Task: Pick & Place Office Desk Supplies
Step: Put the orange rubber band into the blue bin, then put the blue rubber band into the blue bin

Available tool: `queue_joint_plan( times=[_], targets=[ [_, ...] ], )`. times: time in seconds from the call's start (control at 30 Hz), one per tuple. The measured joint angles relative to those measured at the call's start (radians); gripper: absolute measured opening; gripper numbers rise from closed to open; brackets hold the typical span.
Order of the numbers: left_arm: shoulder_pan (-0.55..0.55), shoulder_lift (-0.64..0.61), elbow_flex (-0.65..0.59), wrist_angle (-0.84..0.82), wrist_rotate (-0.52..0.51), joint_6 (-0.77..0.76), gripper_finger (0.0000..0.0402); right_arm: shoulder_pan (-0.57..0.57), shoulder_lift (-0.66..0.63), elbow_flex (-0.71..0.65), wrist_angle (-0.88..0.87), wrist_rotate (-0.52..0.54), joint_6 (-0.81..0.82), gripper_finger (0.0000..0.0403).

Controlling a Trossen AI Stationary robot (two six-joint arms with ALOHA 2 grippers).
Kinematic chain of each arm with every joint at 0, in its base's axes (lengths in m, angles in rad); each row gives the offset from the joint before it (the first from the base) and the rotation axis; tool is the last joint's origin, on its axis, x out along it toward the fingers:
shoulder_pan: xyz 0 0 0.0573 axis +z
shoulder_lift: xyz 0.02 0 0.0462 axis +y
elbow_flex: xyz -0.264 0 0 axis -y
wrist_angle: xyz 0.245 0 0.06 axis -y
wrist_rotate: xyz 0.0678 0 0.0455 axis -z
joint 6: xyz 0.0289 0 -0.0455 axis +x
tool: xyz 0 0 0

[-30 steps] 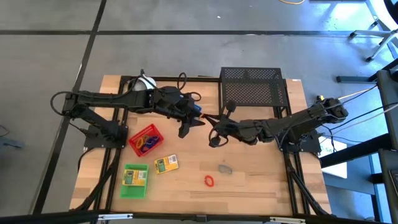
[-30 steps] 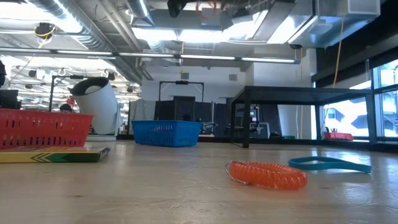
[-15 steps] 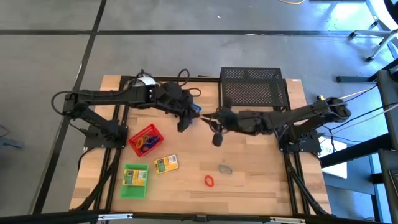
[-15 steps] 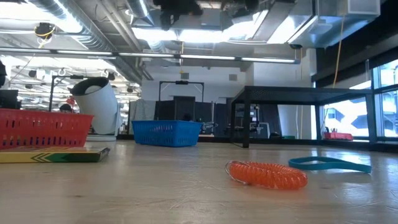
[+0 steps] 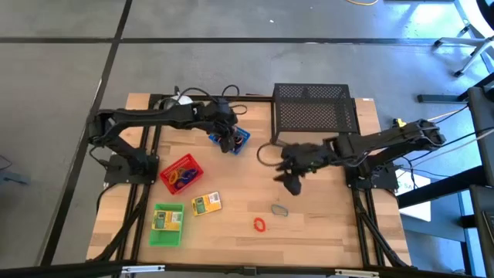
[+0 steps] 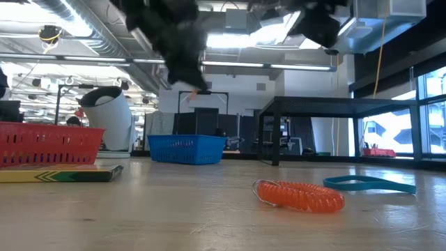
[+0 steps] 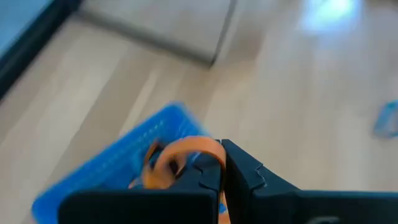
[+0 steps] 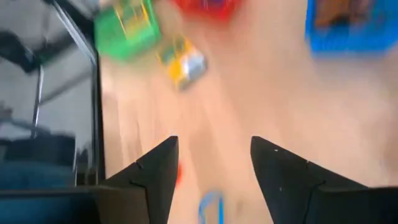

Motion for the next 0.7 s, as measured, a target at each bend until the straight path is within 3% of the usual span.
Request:
queue_joint_plan(
  times=[0.27, 0.47, 0.7],
  targets=[
    [0.036, 0.085, -0.054, -0.005, -0.182, 0.002, 0.0004, 0.137, 0.13, 0.0, -0.097, -0.023, 0.104, 0.0192],
    [0.04, 0.105, -0.054, -0.016, -0.156, 0.035, 0.0021, 0.186, 0.241, 0.0, -0.113, -0.023, 0.106, 0.0179],
    [0.04, 0.084, -0.042, -0.059, -0.125, 0.044, 0.0098, 0.19, 0.35, 0.0, -0.114, -0.119, 0.162, 0.0178]
  ],
)
